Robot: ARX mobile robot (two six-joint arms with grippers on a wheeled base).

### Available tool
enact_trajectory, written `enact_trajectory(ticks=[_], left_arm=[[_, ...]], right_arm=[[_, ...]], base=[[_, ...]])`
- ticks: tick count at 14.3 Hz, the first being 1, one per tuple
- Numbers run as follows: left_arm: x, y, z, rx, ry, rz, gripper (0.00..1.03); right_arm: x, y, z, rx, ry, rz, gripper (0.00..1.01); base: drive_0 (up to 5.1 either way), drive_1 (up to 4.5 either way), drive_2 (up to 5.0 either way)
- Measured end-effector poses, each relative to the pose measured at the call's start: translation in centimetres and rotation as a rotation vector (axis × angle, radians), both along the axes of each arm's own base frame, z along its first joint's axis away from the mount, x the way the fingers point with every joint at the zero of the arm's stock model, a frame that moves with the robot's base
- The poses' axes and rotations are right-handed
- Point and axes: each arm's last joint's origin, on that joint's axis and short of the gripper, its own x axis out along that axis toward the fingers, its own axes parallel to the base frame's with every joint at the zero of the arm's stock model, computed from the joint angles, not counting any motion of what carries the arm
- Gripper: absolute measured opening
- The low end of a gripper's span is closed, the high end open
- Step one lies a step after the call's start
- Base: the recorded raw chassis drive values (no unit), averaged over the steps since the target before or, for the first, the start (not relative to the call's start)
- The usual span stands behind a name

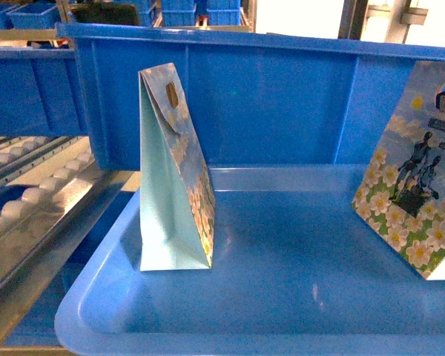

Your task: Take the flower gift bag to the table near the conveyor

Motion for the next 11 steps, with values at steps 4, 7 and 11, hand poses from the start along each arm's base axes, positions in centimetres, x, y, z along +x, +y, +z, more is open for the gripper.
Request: enact_trajectory(ticks=[4,7,11], left_arm=[[0.0,0.0,0.0,0.000,-0.001,0.000,0.98],[0.0,0.0,0.0,0.000,-0.001,0.000,0.98],[0.0,0.0,0.0,0.000,-0.001,0.000,0.98]], right_arm=[[-1.4,0.1,1.4,0.013,-0.094,-0.016,0.03],[-3.5,-0.6,4.0,0.014,-0.250,-0.074,0.03],[-8.0,-2.9,6.0,-0.009,-0.374,-0.158,0.03]], base=[[0.0,0.00,0.0],[0.0,0.00,0.0],[0.0,0.00,0.0]])
